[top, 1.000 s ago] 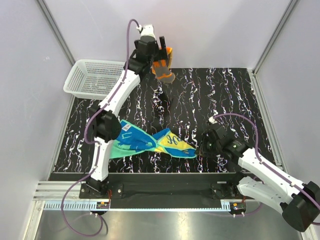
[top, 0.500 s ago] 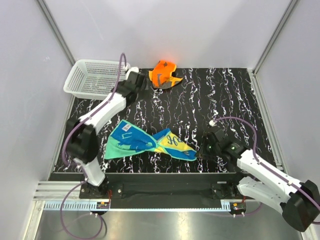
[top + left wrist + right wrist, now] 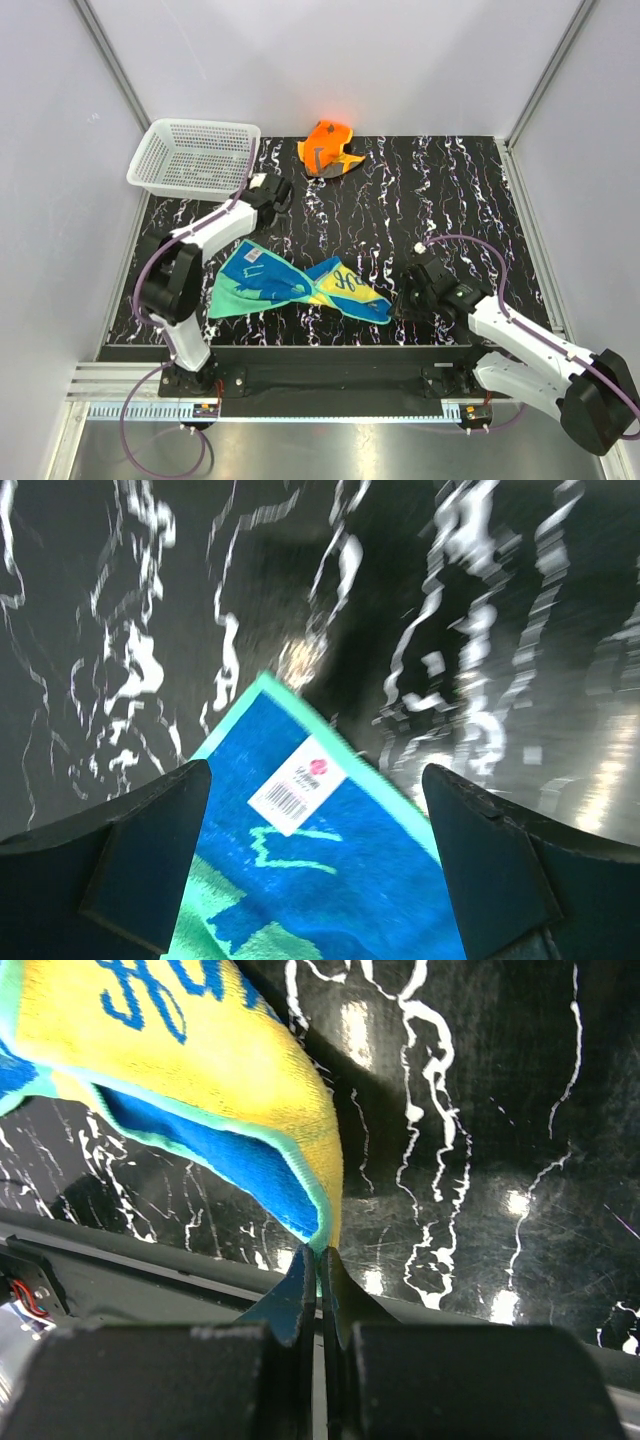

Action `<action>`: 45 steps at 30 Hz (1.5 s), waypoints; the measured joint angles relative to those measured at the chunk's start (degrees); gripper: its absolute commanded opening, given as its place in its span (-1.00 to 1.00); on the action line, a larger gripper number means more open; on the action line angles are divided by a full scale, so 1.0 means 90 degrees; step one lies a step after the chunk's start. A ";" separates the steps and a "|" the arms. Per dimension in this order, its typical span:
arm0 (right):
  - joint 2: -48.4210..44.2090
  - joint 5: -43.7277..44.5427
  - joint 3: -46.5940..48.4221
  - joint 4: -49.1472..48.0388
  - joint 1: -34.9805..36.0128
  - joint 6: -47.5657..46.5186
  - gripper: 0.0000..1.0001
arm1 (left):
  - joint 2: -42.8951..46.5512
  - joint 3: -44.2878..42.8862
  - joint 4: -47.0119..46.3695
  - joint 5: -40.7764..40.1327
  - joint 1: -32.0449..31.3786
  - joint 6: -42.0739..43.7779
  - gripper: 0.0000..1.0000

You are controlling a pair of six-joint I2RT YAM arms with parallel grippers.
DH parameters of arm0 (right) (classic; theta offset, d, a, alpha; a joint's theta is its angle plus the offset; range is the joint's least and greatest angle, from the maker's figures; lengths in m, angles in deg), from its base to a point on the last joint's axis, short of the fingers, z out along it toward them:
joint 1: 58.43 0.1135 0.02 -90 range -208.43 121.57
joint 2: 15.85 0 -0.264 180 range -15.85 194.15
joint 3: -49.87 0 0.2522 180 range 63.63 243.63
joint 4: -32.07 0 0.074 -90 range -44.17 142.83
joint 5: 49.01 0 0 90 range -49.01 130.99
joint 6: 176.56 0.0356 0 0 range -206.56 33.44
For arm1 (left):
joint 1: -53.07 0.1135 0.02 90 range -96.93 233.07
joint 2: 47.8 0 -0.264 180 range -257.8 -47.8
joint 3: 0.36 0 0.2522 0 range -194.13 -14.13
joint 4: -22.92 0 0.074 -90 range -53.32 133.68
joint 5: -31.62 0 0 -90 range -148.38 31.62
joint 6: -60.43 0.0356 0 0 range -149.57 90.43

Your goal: Roll the towels

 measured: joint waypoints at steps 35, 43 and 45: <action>0.0257 -0.0153 -0.0151 -0.0046 0.0000 0.0039 -1.00 | -0.1399 -0.0554 0.0277 0.1433 0.0872 0.0316 0.40; -0.0253 -0.0102 -0.0114 0.0265 0.0000 0.0170 -1.00 | -0.1054 -0.0015 0.0202 0.2237 0.0622 0.0294 0.08; -0.0568 0.0092 -0.0029 0.0568 0.0000 0.0248 -1.00 | -0.1047 0.0015 0.0187 0.2256 0.0532 0.0308 -0.17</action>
